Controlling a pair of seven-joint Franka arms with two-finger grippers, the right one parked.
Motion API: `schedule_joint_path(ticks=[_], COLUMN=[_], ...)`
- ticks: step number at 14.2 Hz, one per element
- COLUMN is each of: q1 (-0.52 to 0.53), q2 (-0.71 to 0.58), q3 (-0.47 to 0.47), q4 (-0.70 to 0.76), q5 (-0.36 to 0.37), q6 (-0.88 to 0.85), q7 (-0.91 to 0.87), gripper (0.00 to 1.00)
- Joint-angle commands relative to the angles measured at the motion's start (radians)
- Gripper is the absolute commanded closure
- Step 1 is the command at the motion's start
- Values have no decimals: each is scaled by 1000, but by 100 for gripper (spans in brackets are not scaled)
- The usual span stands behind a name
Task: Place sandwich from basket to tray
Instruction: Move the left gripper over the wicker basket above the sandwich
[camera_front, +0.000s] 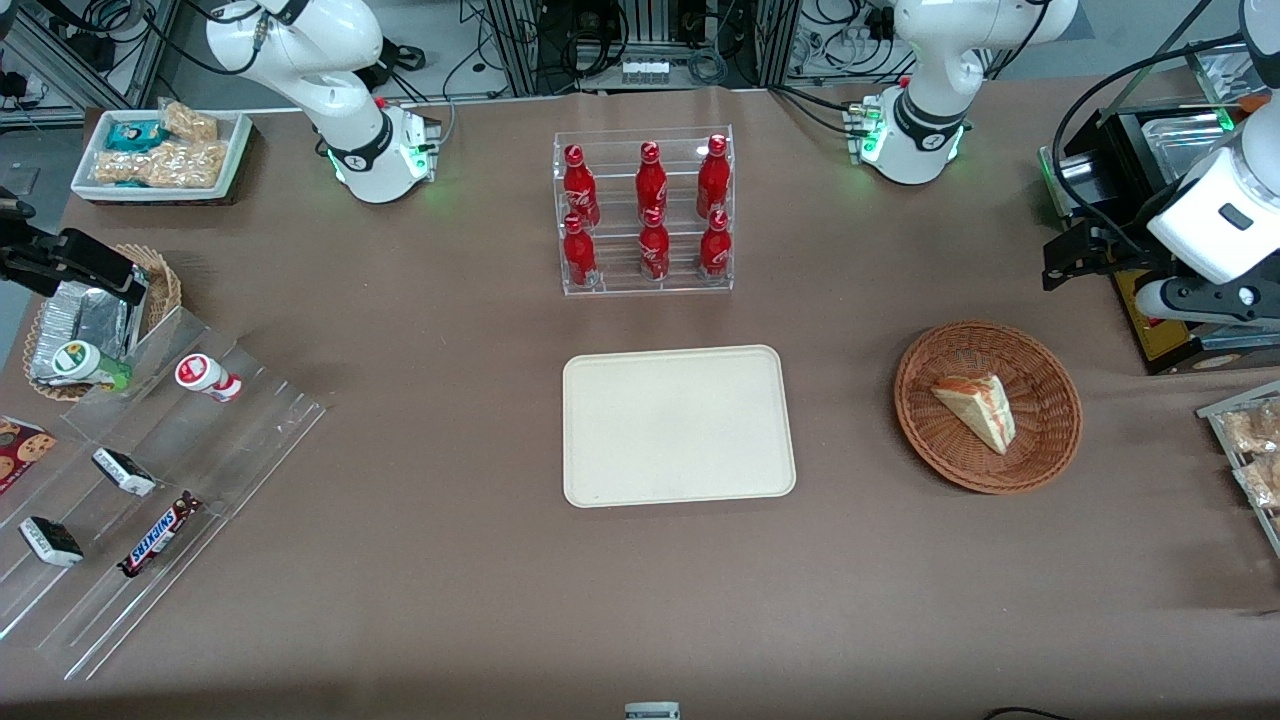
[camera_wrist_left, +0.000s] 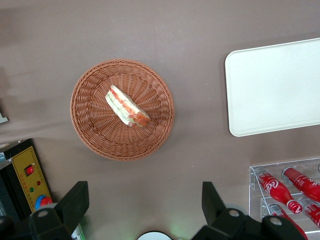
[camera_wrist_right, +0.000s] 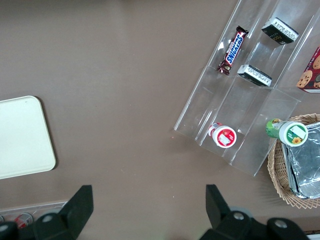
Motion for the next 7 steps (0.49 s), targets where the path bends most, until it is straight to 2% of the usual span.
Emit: schedule_joint_path(ticks=[1, 7], q1=[-2, -2], q2=[9, 9], q3=[2, 2], q4=[23, 21], q5=[10, 9], q6=[-5, -5], q7=[13, 15], gripper=[0, 0])
